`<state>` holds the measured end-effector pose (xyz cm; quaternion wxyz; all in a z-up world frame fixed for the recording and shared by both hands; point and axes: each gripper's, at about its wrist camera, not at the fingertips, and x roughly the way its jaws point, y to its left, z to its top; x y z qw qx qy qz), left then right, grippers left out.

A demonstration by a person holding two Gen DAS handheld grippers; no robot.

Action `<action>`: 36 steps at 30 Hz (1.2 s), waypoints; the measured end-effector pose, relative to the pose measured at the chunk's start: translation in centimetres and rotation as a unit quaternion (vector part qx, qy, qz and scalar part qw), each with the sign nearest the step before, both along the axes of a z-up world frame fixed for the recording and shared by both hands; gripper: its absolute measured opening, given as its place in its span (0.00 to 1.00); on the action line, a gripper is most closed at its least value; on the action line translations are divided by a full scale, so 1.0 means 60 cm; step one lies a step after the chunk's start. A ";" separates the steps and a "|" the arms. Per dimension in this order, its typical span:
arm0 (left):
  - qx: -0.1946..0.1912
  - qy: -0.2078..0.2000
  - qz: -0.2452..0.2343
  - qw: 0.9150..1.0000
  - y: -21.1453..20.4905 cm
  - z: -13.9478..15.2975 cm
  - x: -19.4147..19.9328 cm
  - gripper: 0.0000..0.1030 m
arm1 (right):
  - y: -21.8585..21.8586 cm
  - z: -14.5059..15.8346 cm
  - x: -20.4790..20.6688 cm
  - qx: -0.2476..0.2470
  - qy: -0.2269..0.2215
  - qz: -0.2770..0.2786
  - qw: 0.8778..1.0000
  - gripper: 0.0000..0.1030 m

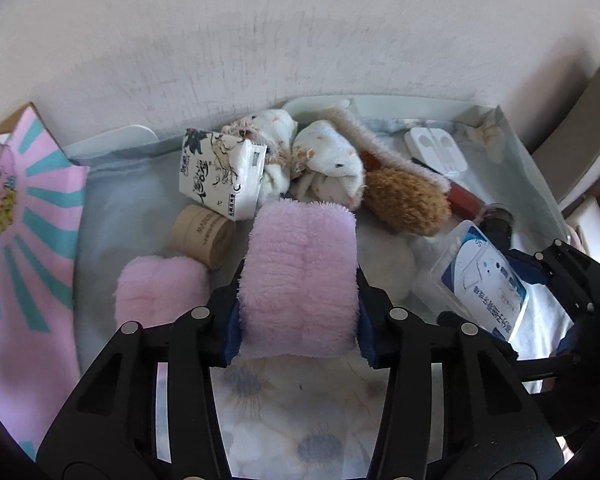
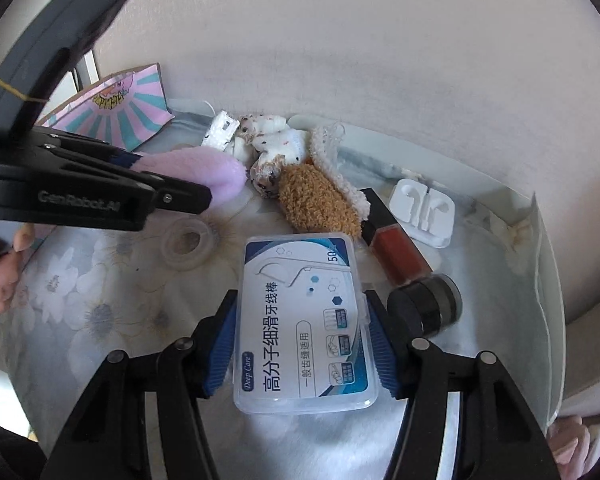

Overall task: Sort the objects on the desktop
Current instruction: 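Grasp the pink fuzzy hair tie with left tool while right tool grasps the white floss box, then carry both items into the cardboard box and open both tools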

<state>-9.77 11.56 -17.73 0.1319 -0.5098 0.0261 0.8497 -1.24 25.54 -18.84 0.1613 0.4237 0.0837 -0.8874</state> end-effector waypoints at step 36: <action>-0.002 0.099 0.117 0.988 -0.294 0.307 0.146 0.41 | -0.268 0.319 -0.075 -0.019 0.066 0.085 0.994 0.54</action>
